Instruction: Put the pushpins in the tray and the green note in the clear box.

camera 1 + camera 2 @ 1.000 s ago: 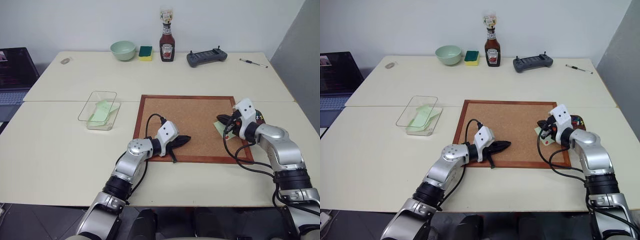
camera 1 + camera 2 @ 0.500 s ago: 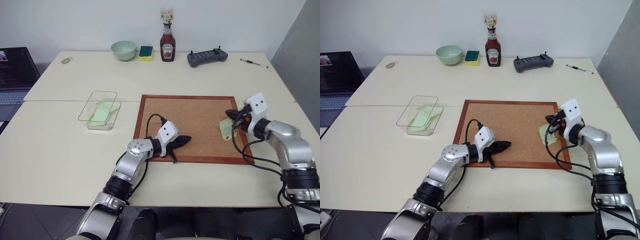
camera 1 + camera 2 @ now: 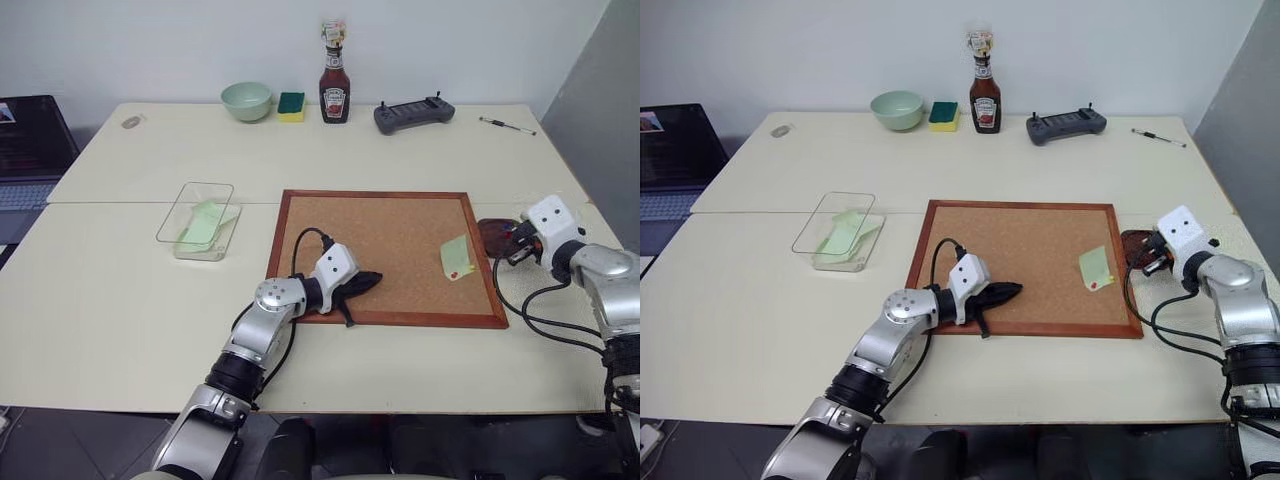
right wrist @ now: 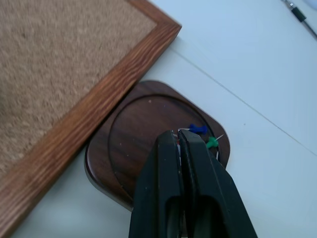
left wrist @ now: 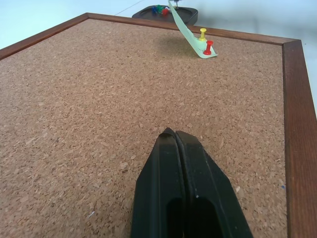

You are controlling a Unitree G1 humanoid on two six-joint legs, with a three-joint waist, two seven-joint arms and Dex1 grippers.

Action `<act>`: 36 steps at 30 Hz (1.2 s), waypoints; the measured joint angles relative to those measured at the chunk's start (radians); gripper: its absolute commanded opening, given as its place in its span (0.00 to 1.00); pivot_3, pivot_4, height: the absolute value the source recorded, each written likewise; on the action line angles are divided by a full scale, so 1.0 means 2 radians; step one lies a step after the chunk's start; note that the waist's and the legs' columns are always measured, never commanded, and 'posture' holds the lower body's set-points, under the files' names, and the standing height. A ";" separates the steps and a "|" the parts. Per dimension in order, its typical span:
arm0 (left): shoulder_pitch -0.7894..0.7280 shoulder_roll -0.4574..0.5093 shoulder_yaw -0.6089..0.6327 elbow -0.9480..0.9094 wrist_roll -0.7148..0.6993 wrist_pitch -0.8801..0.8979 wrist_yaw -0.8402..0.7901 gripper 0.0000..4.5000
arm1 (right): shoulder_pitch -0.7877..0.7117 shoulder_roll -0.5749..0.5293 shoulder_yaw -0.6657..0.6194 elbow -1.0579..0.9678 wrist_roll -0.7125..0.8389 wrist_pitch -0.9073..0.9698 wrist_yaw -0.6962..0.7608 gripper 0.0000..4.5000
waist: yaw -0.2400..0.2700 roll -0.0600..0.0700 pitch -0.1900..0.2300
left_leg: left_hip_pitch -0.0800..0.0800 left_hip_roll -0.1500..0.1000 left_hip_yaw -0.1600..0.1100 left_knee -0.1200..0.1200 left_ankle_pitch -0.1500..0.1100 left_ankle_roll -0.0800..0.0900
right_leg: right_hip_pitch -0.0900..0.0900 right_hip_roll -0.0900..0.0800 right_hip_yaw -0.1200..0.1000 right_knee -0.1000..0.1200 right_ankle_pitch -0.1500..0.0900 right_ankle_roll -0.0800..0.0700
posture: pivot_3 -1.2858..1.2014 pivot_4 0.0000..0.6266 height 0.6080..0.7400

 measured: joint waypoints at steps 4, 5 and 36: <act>0.000 0.000 -0.001 0.000 0.000 -0.001 0.000 0.00 | -0.008 0.003 0.004 0.021 -0.012 -0.015 -0.001 0.24 | 0.000 0.000 0.000 | 0.000 0.000 0.000 0.000 0.000 0.000 | 0.000 0.000 0.000 0.000 0.000 0.000 | 0.52 0.24 1.00; 0.000 0.000 -0.001 0.000 0.000 -0.001 0.000 0.00 | -0.009 0.003 0.004 0.023 -0.012 -0.016 -0.001 0.26 | 0.000 0.000 0.000 | 0.000 0.000 0.000 0.000 0.000 0.000 | 0.000 0.000 0.000 0.000 0.000 0.000 | 0.52 0.24 1.00; -0.006 -0.004 -0.002 0.017 0.002 -0.018 -0.001 0.00 | 0.126 0.003 -0.076 -0.185 0.137 0.122 0.084 0.91 | 0.001 0.001 -0.001 | 0.000 0.000 0.000 0.000 0.000 0.000 | 0.001 0.000 0.000 0.000 0.000 0.000 | 0.52 0.24 1.00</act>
